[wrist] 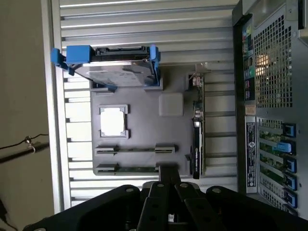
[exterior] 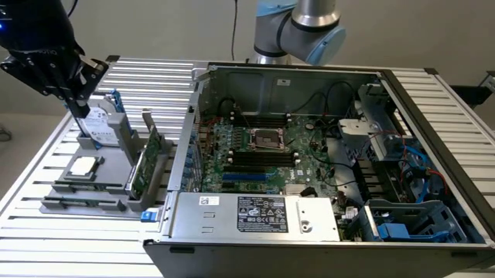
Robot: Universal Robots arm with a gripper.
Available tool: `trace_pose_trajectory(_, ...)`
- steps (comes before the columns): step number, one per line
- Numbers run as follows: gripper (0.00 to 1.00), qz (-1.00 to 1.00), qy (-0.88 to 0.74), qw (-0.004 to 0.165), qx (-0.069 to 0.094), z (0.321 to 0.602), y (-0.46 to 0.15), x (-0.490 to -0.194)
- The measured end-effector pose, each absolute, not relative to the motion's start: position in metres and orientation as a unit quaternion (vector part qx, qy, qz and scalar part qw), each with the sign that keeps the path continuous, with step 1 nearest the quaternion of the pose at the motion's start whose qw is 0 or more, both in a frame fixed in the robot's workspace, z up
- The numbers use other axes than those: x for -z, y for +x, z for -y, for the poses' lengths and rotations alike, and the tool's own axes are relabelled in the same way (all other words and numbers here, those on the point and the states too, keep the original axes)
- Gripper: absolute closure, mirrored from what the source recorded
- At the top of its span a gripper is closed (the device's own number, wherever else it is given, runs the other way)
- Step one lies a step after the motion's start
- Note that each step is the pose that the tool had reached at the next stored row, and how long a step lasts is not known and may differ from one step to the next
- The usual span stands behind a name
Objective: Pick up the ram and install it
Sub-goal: 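Reach for the ram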
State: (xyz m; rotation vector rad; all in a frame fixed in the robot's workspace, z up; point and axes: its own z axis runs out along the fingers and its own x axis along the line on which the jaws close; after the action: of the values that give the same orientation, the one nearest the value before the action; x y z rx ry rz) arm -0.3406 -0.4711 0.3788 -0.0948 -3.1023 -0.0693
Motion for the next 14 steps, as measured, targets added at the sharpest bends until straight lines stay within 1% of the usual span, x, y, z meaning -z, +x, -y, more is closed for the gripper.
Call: trace_pose_trajectory(14,0.89,0.999,-0.021,0.019,0.022,0.483,-0.373,-0.375)
